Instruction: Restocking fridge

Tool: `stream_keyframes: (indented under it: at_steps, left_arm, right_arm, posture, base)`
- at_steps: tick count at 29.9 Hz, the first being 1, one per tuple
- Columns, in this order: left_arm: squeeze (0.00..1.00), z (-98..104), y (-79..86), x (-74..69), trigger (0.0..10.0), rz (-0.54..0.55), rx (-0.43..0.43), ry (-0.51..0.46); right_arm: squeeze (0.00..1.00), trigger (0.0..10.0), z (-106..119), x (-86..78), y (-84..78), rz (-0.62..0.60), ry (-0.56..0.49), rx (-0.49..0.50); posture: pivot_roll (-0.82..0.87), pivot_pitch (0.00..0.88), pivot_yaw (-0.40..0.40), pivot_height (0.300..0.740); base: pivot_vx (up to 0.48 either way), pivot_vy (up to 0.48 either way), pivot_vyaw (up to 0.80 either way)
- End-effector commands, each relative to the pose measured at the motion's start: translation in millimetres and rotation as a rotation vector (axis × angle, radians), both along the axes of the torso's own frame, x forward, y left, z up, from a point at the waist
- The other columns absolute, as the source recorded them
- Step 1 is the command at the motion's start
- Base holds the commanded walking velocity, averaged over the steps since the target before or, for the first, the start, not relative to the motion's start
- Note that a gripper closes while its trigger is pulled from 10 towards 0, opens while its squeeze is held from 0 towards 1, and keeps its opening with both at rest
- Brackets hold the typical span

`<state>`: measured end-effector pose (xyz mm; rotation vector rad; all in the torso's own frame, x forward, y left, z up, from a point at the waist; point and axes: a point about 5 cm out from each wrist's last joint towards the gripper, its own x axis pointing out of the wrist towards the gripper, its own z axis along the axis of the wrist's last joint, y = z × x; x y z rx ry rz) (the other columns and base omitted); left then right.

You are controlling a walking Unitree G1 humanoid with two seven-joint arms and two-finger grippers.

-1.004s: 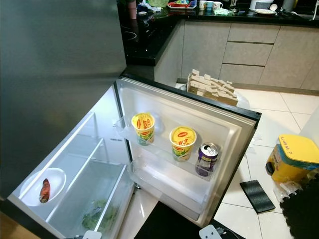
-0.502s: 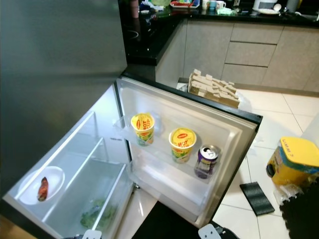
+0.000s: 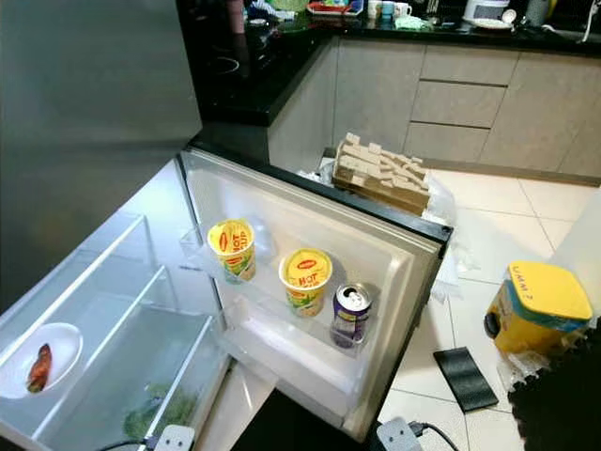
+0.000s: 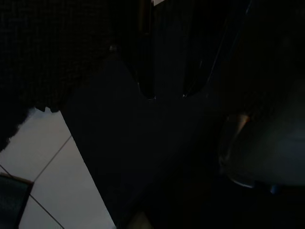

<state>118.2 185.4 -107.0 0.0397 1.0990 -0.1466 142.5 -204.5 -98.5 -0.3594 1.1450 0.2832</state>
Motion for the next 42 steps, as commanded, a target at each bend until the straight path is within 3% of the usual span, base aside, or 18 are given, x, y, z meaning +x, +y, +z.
stream_keyframes:
  at_steps: [1, 6, 14, 42]
  left_arm:
    - [0.0, -4.7, -2.3, -14.2, 10.0, -0.002, -0.005, 0.056]
    - [0.0, -4.7, -1.7, -14.6, 10.0, -0.003, -0.003, 0.057]
    - [0.0, -5.0, -4.9, -14.0, 10.0, 0.012, -0.019, 0.059]
    - [0.0, -5.3, -7.9, -14.1, 10.0, -0.063, -0.009, 0.069]
  right_arm:
    - [0.0, 10.0, -0.3, 0.1, 1.7, -0.001, 0.005, 0.004]
    - [0.0, 10.0, -0.4, 0.0, 2.2, 0.0, 0.006, 0.005]
    - [0.0, 10.0, -0.6, -0.2, 2.9, 0.002, 0.008, 0.009]
    - [0.0, 10.0, -1.8, -0.9, 9.8, 0.006, 0.012, 0.029]
  posture:
    - [-0.04, 0.0, -0.025, 0.74]
    - [-0.04, 0.0, -0.025, 0.74]
    - [-0.04, 0.0, -0.025, 0.74]
    - [-0.04, 0.0, -0.021, 0.74]
  base:
    - [0.0, 0.0, 0.0]
    - [0.0, 0.0, 0.0]
    - [0.0, -0.4, 0.0]
    - [0.0, 0.0, 0.0]
